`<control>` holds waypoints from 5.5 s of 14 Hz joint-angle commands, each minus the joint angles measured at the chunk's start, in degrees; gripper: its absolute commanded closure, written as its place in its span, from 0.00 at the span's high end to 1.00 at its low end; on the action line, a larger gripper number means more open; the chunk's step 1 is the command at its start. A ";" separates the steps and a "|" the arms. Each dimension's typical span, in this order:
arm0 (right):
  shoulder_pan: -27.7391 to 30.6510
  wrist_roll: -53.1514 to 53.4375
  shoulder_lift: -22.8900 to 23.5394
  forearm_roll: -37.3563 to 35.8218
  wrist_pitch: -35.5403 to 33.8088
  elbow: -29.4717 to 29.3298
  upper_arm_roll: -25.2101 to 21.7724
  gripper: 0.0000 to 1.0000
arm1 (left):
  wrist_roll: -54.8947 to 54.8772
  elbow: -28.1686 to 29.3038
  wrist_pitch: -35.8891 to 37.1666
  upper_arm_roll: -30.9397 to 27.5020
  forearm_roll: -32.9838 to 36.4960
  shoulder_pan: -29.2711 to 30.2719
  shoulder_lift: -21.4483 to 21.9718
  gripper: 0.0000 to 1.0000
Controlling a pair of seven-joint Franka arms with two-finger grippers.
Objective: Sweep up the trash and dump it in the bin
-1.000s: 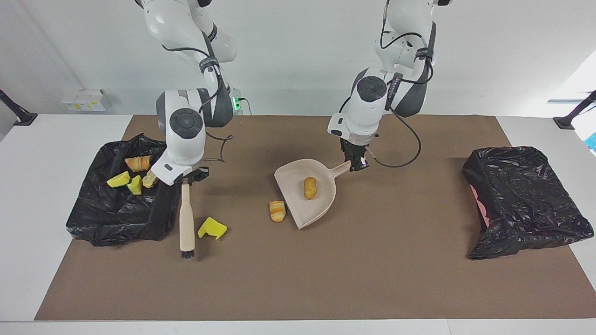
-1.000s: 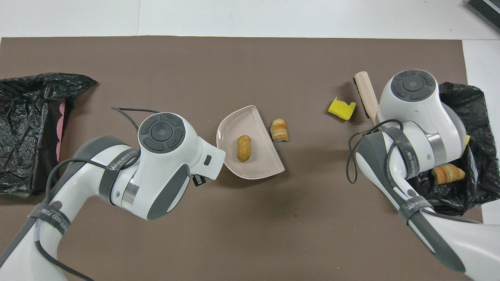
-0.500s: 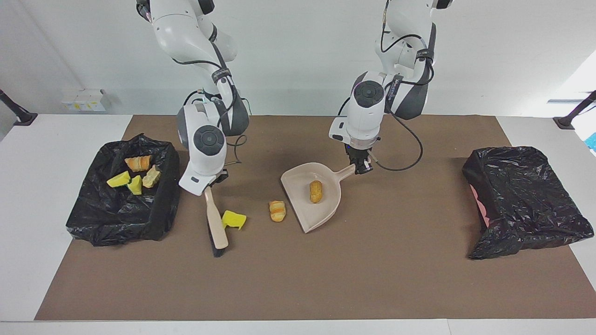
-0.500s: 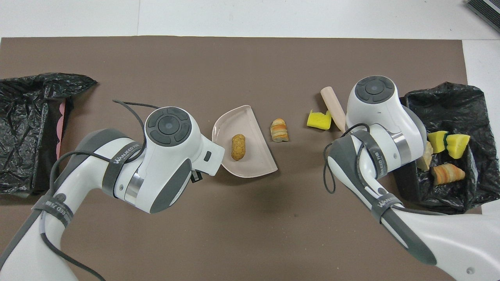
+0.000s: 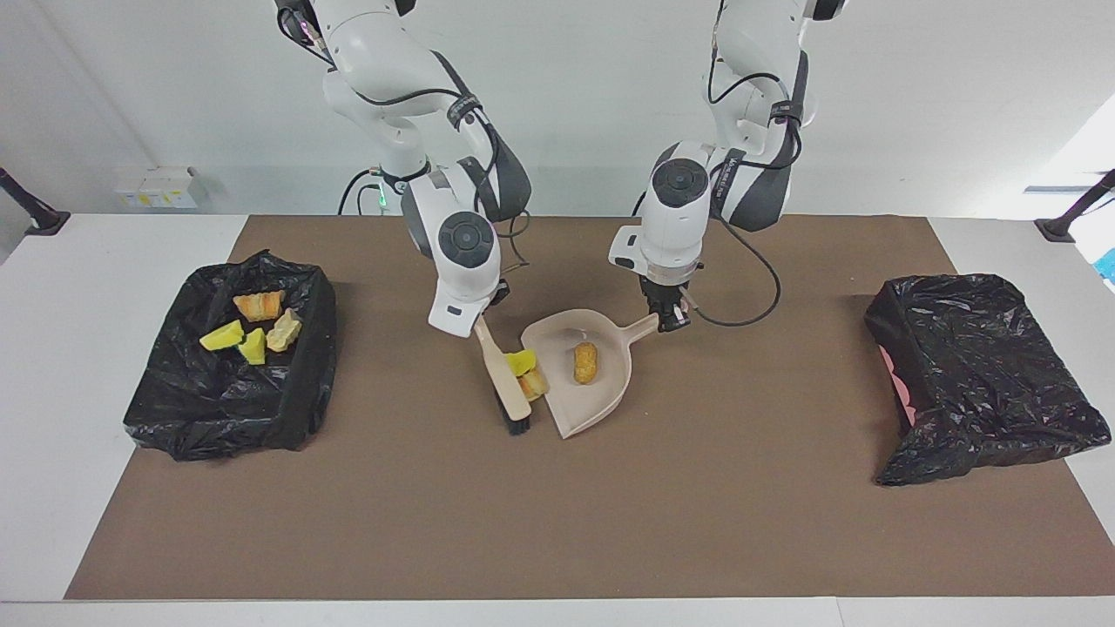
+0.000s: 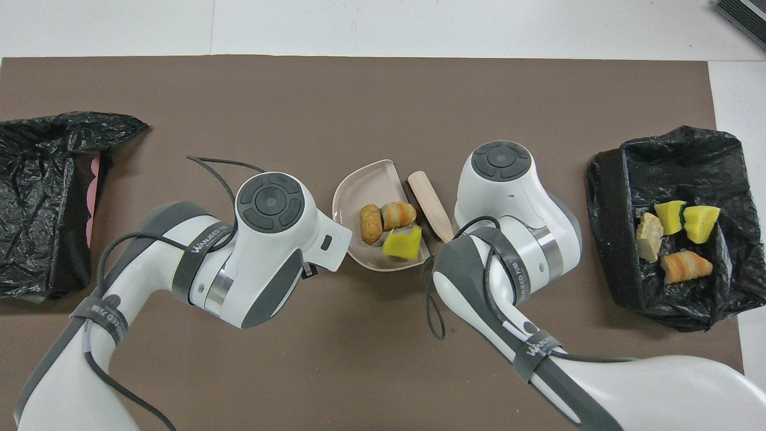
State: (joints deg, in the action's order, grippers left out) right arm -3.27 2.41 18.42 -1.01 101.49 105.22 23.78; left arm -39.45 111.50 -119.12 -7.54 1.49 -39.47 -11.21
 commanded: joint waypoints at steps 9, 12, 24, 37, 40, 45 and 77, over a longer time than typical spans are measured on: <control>-0.77 9.35 -8.83 7.77 -6.91 -1.86 0.12 0.00 | -17.75 1.53 -5.86 -0.01 -5.01 8.43 1.01 0.00; -2.26 21.62 -11.47 7.77 -6.84 -0.55 0.82 0.00 | -28.62 0.65 -5.59 -0.01 -9.30 14.05 1.37 0.00; -18.17 36.61 -28.96 19.90 3.45 22.91 1.09 0.00 | -61.25 -15.86 14.86 -0.28 -10.90 38.48 0.76 0.00; -26.79 40.04 -25.10 23.16 17.08 31.37 1.18 0.02 | -76.91 -22.81 10.33 -0.81 2.87 61.27 -1.17 0.00; -26.79 40.30 -24.93 23.68 17.25 31.45 1.18 0.23 | -75.95 -23.00 8.13 -0.81 8.16 61.53 -1.53 0.00; -26.88 40.04 -23.09 24.30 18.40 30.58 1.09 0.54 | -71.12 -22.12 3.11 -0.81 23.97 58.91 -1.45 0.00; 7.51 21.32 -18.70 -3.81 -12.69 -20.73 -5.39 1.00 | -53.71 -25.02 11.37 -0.37 58.54 44.40 3.21 0.00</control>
State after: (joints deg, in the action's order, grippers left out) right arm 5.97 24.96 -3.59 -2.27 93.19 90.50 20.74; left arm -95.08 85.19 -108.99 -7.52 59.02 6.36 -9.29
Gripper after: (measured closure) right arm 0.000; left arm 0.678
